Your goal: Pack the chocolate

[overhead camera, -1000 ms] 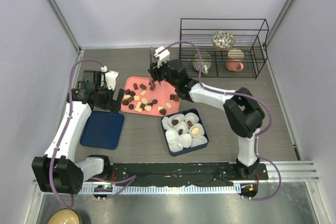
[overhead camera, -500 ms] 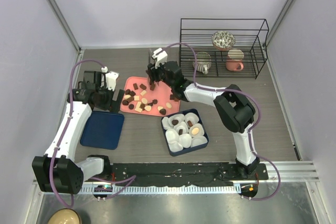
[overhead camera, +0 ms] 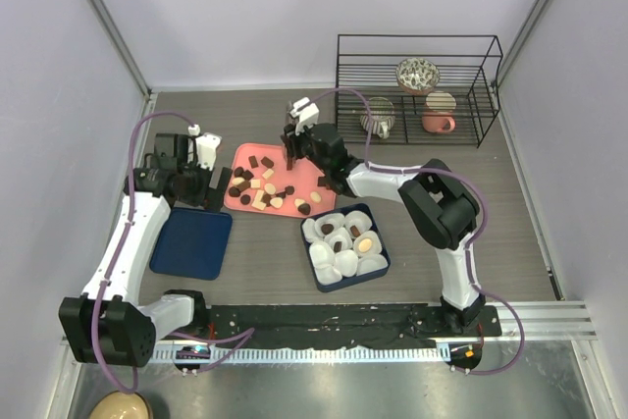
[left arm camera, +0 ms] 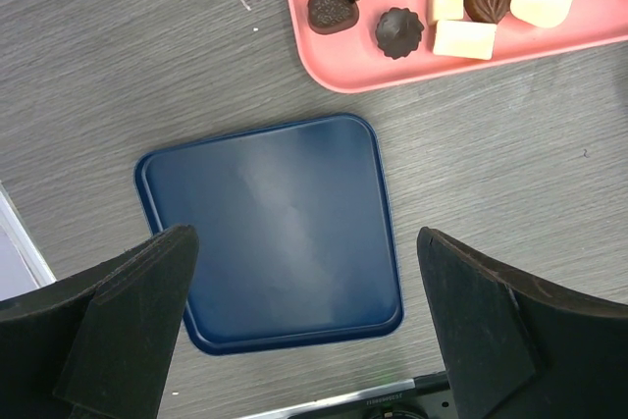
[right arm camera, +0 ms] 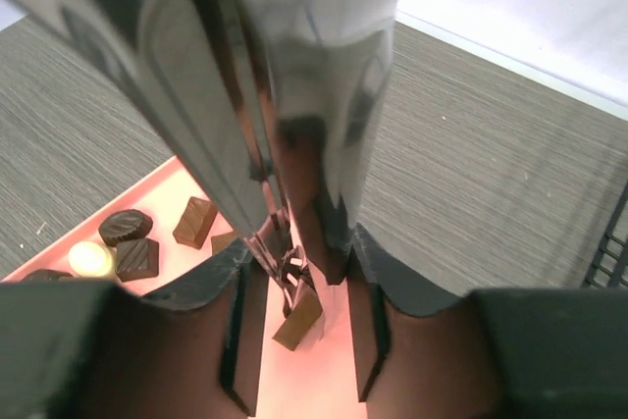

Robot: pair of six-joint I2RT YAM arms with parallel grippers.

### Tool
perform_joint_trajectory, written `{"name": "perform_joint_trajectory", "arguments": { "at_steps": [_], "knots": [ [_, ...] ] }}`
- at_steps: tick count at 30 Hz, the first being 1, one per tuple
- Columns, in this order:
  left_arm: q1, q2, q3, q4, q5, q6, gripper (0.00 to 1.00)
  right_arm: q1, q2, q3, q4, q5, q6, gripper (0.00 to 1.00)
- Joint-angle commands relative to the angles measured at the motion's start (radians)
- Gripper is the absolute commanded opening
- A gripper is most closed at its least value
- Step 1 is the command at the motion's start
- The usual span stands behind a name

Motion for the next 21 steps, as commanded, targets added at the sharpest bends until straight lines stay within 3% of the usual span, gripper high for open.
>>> {"name": "perform_joint_trajectory", "arguments": {
  "at_steps": [1, 7, 15, 21],
  "knots": [
    [0.003, -0.033, 0.006, 0.002, -0.010, 0.012, 1.00, -0.003, -0.076, -0.050, -0.018, 0.043, -0.005, 0.35],
    [0.001, -0.029, 0.012, -0.004, 0.002, 0.003, 1.00, -0.003, -0.156, -0.108, -0.041, 0.066, -0.027, 0.19],
    [0.001, -0.031, 0.027, -0.018, 0.011, 0.001, 1.00, -0.003, -0.311, -0.172, -0.081, 0.026, -0.047, 0.19],
    [0.001, -0.034, 0.027, -0.021, 0.011, -0.006, 1.00, -0.004, -0.317, -0.165, -0.121, -0.014, -0.034, 0.25]
  ]
}}
